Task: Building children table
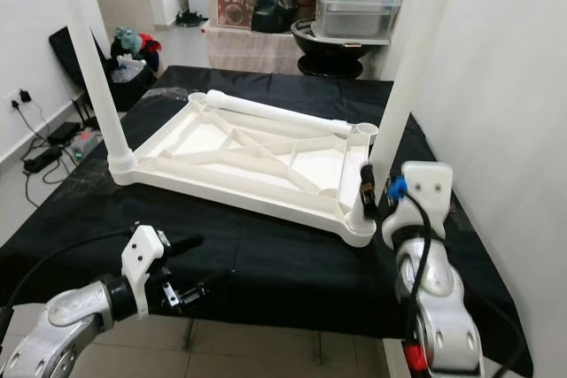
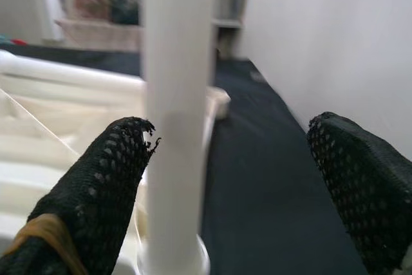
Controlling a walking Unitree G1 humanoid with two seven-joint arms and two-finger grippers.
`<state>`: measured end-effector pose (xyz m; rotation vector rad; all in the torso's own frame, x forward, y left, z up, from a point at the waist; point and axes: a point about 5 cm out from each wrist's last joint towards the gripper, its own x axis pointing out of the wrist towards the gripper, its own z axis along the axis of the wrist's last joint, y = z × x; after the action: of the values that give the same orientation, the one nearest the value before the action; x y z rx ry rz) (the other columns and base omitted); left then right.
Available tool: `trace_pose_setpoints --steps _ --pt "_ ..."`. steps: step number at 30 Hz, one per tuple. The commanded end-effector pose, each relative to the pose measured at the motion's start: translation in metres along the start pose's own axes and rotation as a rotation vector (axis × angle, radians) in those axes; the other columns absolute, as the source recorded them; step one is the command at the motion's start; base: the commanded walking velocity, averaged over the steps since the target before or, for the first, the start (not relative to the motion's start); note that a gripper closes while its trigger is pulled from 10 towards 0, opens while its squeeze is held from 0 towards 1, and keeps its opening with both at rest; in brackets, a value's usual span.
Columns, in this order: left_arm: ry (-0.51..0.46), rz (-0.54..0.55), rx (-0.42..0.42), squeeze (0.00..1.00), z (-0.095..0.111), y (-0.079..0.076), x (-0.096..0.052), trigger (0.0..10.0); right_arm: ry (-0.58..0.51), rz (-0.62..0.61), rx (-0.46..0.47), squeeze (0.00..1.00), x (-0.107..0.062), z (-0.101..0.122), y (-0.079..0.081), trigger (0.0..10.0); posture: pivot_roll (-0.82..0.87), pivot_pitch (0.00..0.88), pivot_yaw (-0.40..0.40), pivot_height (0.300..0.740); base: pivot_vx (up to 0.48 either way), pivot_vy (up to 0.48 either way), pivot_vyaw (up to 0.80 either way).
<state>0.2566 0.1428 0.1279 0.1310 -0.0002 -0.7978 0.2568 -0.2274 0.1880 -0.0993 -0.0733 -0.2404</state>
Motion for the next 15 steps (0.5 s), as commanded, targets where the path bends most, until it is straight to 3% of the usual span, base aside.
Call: trace_pose_setpoints --steps 1,5,6,7,8,15 --pt "0.002 0.023 -0.014 0.0 0.0 0.004 0.001 10.0 -0.011 0.003 0.018 1.0 -0.004 0.005 0.003 10.0 0.05 0.0 -0.044 0.74 0.0 0.0 0.0" --pt "-0.002 0.047 -0.028 0.0 0.001 0.007 -0.001 10.0 -0.028 0.089 0.083 1.0 -0.011 0.007 0.02 10.0 0.05 0.0 -0.042 0.74 0.0 0.0 0.0" --pt "0.002 0.053 -0.037 0.0 0.001 0.007 -0.001 10.0 -0.032 0.117 0.093 0.43 -0.012 0.008 0.026 10.0 0.05 0.0 -0.042 0.74 0.0 0.0 0.0" --pt "0.002 0.053 -0.037 0.0 0.001 0.007 -0.001 10.0 -0.032 0.117 0.093 0.43 -0.012 0.008 0.026 10.0 0.05 0.0 -0.042 0.74 0.0 0.0 0.0" --pt "0.006 0.058 -0.042 0.0 0.001 0.008 -0.001 10.0 -0.048 0.144 0.101 0.0 -0.012 0.01 0.032 10.0 0.05 0.0 -0.042 0.74 0.0 0.0 0.0" --pt "0.004 0.072 -0.064 0.0 0.002 0.01 0.002 10.0 -0.058 0.202 0.14 0.0 -0.009 0.014 0.049 10.0 0.06 0.0 -0.046 0.74 0.0 0.411 -0.11"
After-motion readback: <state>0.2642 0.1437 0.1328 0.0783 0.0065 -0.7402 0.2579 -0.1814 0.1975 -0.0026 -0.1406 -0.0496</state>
